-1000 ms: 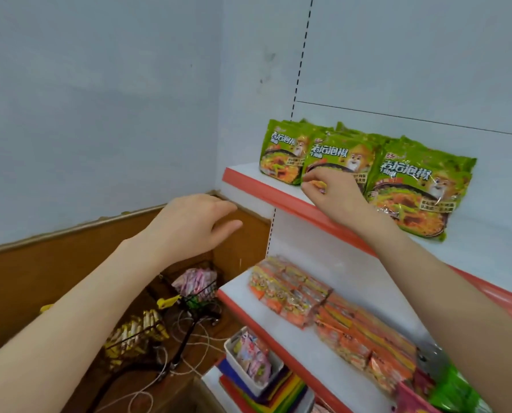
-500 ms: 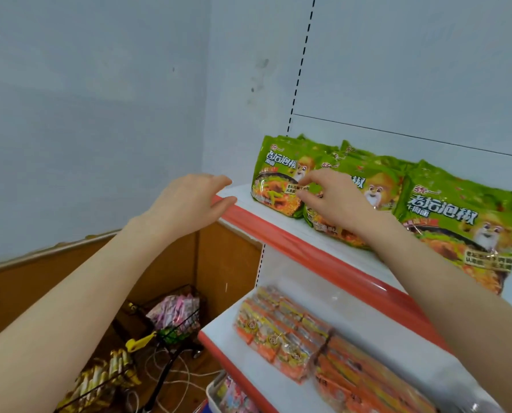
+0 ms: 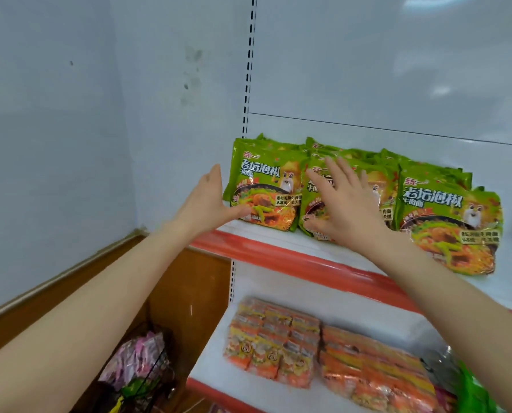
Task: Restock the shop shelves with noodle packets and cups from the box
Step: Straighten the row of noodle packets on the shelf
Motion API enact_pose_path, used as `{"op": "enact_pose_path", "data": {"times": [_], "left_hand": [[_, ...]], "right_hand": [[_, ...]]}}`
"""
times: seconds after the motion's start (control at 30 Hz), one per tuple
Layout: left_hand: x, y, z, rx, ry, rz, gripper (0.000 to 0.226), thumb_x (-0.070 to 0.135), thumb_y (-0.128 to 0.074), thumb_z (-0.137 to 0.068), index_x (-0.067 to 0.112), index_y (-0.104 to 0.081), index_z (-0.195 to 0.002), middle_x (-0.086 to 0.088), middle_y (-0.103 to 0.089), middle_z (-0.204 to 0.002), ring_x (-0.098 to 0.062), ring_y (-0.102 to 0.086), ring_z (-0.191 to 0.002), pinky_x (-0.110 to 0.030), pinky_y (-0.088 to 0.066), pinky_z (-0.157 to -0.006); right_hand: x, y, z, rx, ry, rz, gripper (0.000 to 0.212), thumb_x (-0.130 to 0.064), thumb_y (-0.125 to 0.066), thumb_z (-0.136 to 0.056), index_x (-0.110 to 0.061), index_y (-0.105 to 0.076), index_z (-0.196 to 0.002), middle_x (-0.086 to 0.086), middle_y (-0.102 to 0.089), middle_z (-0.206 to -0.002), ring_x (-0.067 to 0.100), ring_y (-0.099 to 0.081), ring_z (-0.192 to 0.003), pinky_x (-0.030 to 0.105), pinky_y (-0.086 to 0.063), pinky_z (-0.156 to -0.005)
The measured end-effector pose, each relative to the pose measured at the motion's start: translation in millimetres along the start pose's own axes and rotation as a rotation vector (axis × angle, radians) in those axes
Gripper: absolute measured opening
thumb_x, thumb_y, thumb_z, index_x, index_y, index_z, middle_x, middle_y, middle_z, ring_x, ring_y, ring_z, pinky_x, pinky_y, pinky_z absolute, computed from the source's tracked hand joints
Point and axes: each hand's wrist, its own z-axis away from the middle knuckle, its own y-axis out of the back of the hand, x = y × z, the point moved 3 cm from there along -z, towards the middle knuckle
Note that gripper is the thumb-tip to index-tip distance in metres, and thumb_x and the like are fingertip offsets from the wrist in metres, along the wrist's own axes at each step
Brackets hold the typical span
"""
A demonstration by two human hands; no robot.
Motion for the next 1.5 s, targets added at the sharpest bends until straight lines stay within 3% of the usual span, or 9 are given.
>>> {"op": "enact_pose_path", "data": {"times": [0.23, 0.37, 0.73, 0.87, 1.07, 1.23, 1.3, 1.37, 1.5], "left_hand": [[-14, -16, -42, -0.152, -0.012, 0.253, 0.133, 0.047, -0.081, -0.060, 0.013, 0.014, -0.147, -0.012, -0.002, -0.157, -0.024, -0.004, -0.145, -0.041, -0.012, -0.116], [-25, -27, -61, -0.182, -0.024, 0.338, 0.144, 0.058, -0.084, -0.042, 0.023, 0.008, -0.147, -0.007, -0.031, -0.149, -0.025, -0.033, -0.135, -0.047, -0.030, -0.112], [-32, -29, -83, -0.126, -0.153, 0.427, 0.122, 0.010, -0.081, -0.067, 0.024, 0.010, -0.146, 0.015, -0.044, -0.114, -0.007, -0.051, -0.096, -0.003, -0.034, -0.068], [-39, -34, -87, -0.114, -0.142, 0.460, 0.126, 0.013, -0.083, -0.066, 0.021, 0.015, -0.146, 0.018, -0.038, -0.117, -0.007, -0.048, -0.102, -0.019, -0.036, -0.087], [-49, -41, -97, -0.229, -0.079, 0.527, 0.137, 0.027, -0.089, -0.054, 0.024, 0.011, -0.147, 0.003, -0.050, -0.132, -0.021, -0.055, -0.115, -0.045, -0.042, -0.103], [-39, -44, -97, -0.101, -0.152, 0.509, 0.119, 0.015, -0.085, -0.062, 0.021, -0.001, -0.147, 0.012, -0.052, -0.116, -0.012, -0.056, -0.100, -0.024, -0.043, -0.086], [-41, -46, -98, -0.122, -0.169, 0.525, 0.117, 0.014, -0.085, -0.062, 0.022, -0.004, -0.146, 0.020, -0.051, -0.111, -0.001, -0.057, -0.093, -0.018, -0.046, -0.081], [-49, -46, -103, -0.190, -0.142, 0.605, 0.124, 0.024, -0.088, -0.056, 0.020, -0.003, -0.146, 0.015, -0.051, -0.122, -0.002, -0.057, -0.102, -0.029, -0.049, -0.092], [-58, -41, -117, -0.280, -0.003, 0.680, 0.143, 0.063, -0.083, -0.033, 0.028, -0.005, -0.147, 0.002, -0.038, -0.145, -0.017, -0.046, -0.127, -0.041, -0.043, -0.103]], "right_hand": [[16, -15, -4, -0.157, -0.120, 0.182, 0.111, -0.058, -0.065, -0.071, -0.026, 0.009, -0.147, 0.011, 0.013, -0.156, 0.027, 0.015, -0.144, 0.058, -0.001, -0.112], [17, -30, -13, -0.188, -0.104, 0.161, 0.107, -0.055, -0.064, -0.075, -0.025, 0.010, -0.147, 0.008, 0.016, -0.156, 0.025, 0.016, -0.144, 0.055, -0.006, -0.114], [0, -56, -46, -0.154, -0.018, 0.075, 0.094, -0.046, -0.063, -0.079, -0.018, -0.005, -0.149, 0.010, 0.012, -0.156, 0.027, 0.014, -0.144, 0.056, -0.003, -0.114], [12, -54, -39, -0.129, -0.056, 0.002, 0.094, -0.052, -0.064, -0.076, -0.020, -0.011, -0.148, 0.009, 0.009, -0.157, 0.025, 0.010, -0.145, 0.051, -0.001, -0.115], [31, -53, -28, -0.112, -0.096, 0.191, 0.093, -0.077, -0.037, -0.059, -0.019, -0.039, -0.133, 0.021, -0.047, -0.138, 0.039, -0.043, -0.128, 0.065, -0.032, -0.092], [32, -49, -34, -0.116, -0.078, 0.135, 0.093, -0.063, -0.060, -0.071, -0.020, -0.024, -0.146, 0.015, -0.009, -0.156, 0.030, 0.001, -0.144, 0.064, -0.012, -0.111], [18, -48, -36, -0.059, -0.034, 0.086, 0.085, -0.061, -0.057, -0.074, -0.019, -0.031, -0.143, 0.017, -0.019, -0.153, 0.035, -0.014, -0.143, 0.062, -0.014, -0.109], [-4, -43, -45, -0.023, 0.058, 0.092, 0.078, -0.064, -0.049, -0.075, -0.017, -0.041, -0.137, 0.021, -0.037, -0.145, 0.039, -0.034, -0.134, 0.057, -0.021, -0.102], [-29, -55, -67, -0.090, 0.194, 0.071, 0.090, -0.060, -0.055, -0.079, -0.023, -0.011, -0.148, 0.015, 0.004, -0.156, 0.031, 0.007, -0.145, 0.043, 0.008, -0.112]]}}
